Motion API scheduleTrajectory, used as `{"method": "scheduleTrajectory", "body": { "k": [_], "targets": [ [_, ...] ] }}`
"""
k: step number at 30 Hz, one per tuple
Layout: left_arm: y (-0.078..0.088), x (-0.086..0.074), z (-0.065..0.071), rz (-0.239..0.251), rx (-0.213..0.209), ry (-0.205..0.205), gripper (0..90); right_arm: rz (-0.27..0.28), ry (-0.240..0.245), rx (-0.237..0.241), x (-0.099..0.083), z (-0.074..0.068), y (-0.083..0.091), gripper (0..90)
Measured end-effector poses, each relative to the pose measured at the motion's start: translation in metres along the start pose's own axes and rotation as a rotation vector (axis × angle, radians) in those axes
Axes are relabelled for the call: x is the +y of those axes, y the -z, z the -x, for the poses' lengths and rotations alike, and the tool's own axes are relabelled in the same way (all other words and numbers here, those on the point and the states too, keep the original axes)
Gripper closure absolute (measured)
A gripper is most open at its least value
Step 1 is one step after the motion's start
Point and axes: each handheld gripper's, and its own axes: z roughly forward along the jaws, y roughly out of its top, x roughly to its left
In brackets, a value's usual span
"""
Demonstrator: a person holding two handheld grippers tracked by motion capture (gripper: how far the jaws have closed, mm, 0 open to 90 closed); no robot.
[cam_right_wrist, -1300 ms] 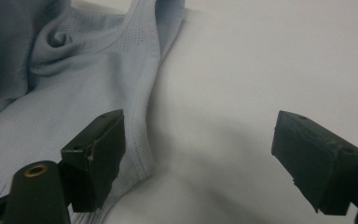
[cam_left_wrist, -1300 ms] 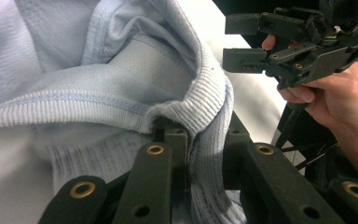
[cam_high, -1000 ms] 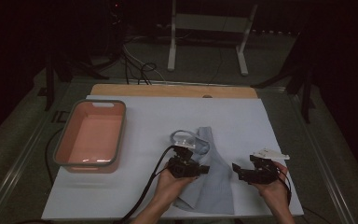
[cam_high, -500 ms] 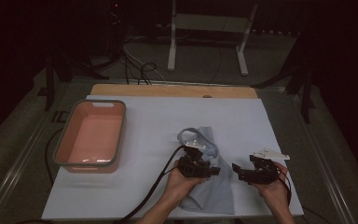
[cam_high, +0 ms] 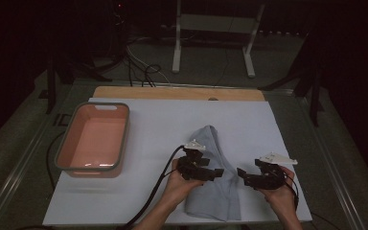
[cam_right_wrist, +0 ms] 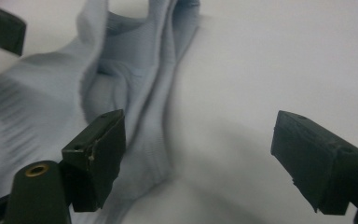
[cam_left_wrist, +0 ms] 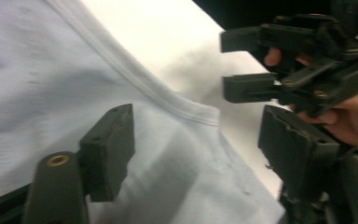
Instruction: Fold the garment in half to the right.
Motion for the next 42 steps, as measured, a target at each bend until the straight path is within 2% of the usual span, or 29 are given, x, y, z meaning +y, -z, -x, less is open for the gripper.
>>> {"method": "scheduleTrajectory", "body": {
  "k": [1,3,6,14,18,23,25,27,32,35,42],
  "targets": [
    [0.0,0.0,0.0,0.0,0.0,0.0,26.4,0.0,0.0,0.0,0.0,0.0,0.0,17.9],
    [0.005,0.0,-0.002,0.007,0.041,-0.01,23.6,0.005,-0.007,0.028,0.001,-0.003,0.0,18.2],
    [0.01,-0.001,-0.007,0.012,0.066,-0.009,22.5,0.008,-0.003,0.055,0.003,-0.007,0.001,21.0],
    [0.026,-0.007,-0.018,0.033,0.128,-0.005,19.8,-0.005,0.011,0.138,0.004,-0.019,-0.001,34.7],
    [0.034,-0.01,-0.024,0.039,0.166,-0.007,18.6,-0.025,0.023,0.162,0.005,-0.026,-0.006,42.9],
    [0.04,-0.016,-0.032,0.04,0.189,0.009,19.2,-0.069,0.06,0.208,0.004,-0.032,-0.013,61.3],
    [0.041,-0.019,-0.034,0.038,0.195,0.012,19.7,-0.077,0.07,0.223,0.004,-0.034,-0.014,76.6],
    [0.042,-0.02,-0.035,0.034,0.198,0.013,20.6,-0.079,0.081,0.233,0.006,-0.034,-0.014,86.8],
    [0.038,-0.023,-0.034,0.019,0.196,0.003,23.3,-0.051,0.091,0.222,0.009,-0.034,-0.01,87.8],
    [0.033,-0.024,-0.031,0.005,0.186,-0.014,28.7,-0.023,0.076,0.209,0.012,-0.032,-0.006,87.9],
    [0.017,-0.026,-0.02,-0.037,0.161,-0.055,39.7,-0.004,0.06,0.19,0.014,-0.025,-0.003,87.9]
  ]
}}
